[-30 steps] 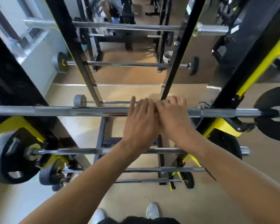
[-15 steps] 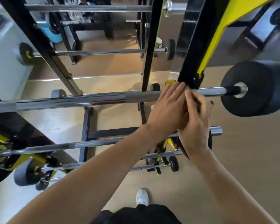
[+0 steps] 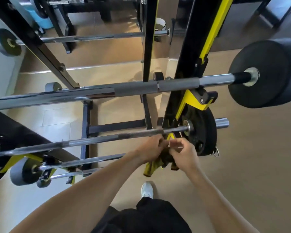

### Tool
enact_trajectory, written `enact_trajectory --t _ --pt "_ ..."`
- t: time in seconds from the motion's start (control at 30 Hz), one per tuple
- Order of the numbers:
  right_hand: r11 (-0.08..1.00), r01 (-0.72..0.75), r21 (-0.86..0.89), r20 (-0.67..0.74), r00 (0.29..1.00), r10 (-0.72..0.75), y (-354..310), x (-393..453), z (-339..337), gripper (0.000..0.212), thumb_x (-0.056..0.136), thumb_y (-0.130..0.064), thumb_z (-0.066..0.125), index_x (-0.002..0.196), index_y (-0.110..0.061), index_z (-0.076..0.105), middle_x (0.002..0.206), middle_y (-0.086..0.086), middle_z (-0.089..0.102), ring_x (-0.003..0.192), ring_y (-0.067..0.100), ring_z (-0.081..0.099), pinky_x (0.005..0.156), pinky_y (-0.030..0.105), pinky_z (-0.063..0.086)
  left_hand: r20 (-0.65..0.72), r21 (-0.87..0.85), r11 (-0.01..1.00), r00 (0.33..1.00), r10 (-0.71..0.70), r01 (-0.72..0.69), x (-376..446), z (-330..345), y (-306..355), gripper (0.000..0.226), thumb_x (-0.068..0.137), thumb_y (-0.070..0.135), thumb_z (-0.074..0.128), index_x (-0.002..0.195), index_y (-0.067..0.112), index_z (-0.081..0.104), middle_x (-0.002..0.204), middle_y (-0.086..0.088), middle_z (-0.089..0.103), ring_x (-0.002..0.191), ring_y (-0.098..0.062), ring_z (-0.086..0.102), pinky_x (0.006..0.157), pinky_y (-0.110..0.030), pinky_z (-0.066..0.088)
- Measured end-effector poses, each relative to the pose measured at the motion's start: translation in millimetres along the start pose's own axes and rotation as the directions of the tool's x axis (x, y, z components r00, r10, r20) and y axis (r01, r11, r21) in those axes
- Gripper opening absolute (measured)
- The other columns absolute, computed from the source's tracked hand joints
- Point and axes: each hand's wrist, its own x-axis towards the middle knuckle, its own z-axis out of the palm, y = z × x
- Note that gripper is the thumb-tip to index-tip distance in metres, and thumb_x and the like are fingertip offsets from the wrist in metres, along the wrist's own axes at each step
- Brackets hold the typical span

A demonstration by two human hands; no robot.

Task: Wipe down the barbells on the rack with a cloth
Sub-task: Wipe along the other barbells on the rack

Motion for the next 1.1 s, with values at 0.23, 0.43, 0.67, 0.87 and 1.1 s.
enact_trajectory --t 0.23,0.43,0.67,0.87,1.1 --pt "0.617 -0.508 0.601 0.344 0.861 0.375 9.1 16.6 -12.3 0.035 0.083 -0.011 0.074 0.117 -0.006 0.067 0.112 0.018 0.069 0.106 0.031 0.066 0.087 0.041 0.057 0.249 -0.155 0.988 0.968 0.044 -0.005 1.7 19.1 -33.1 0.043 0.084 0.048 0.071 0.119 0.041 0.049 0.115 0.014 0.056 0.108 -0.011 0.055 0.095 -0.034 0.048" --pt "0.999 0.038 -0.03 0.14 0.99 -0.033 0.9 31.1 -44.5 0.026 0.083 -0.004 0.074 0.105 -0.019 0.07 0.099 -0.005 0.072 0.095 0.011 0.068 0.081 0.031 0.06 0.024 0.224 0.974 0.999 0.041 -0.046 19.8 0.4 -40.2 0.014 0.093 0.031 0.064 0.104 0.023 0.068 0.095 0.006 0.065 0.091 -0.013 0.063 0.088 -0.031 0.054" --pt "0.764 0.569 -0.306 -0.263 0.72 -0.642 15.5 53.3 -20.6 0.013 0.093 -0.006 0.065 0.104 -0.002 0.06 0.099 0.006 0.056 0.086 0.011 0.056 0.075 0.022 0.052 -0.345 0.328 0.945 0.933 0.101 0.019 39.0 -10.5 -47.0 0.047 0.098 0.031 0.055 0.142 0.021 0.044 0.144 -0.002 0.045 0.134 -0.022 0.037 0.116 -0.044 0.029" --pt "0.63 0.347 -0.695 0.114 0.918 -0.381 48.7 88.8 4.0 0.058 0.086 -0.021 0.071 0.14 -0.02 0.048 0.134 0.004 0.043 0.125 0.023 0.042 0.098 0.04 0.051 -0.292 0.493 0.827 0.947 -0.136 0.271 34.6 -8.1 -88.5 0.062 0.095 0.033 0.053 0.149 0.017 0.026 0.149 -0.008 0.033 0.14 -0.03 0.026 0.12 -0.05 0.016" --pt "0.48 0.392 -0.785 0.122 0.857 -0.5 42.4 95.8 32.7 0.053 0.085 -0.007 0.071 0.136 -0.011 0.056 0.117 0.012 0.05 0.11 0.029 0.05 0.09 0.039 0.051 -0.373 0.503 0.822 0.925 -0.071 0.266 22.2 -14.3 -123.5 0.041 0.102 0.033 0.041 0.142 0.024 0.035 0.142 -0.001 0.043 0.132 -0.025 0.036 0.117 -0.046 0.015"
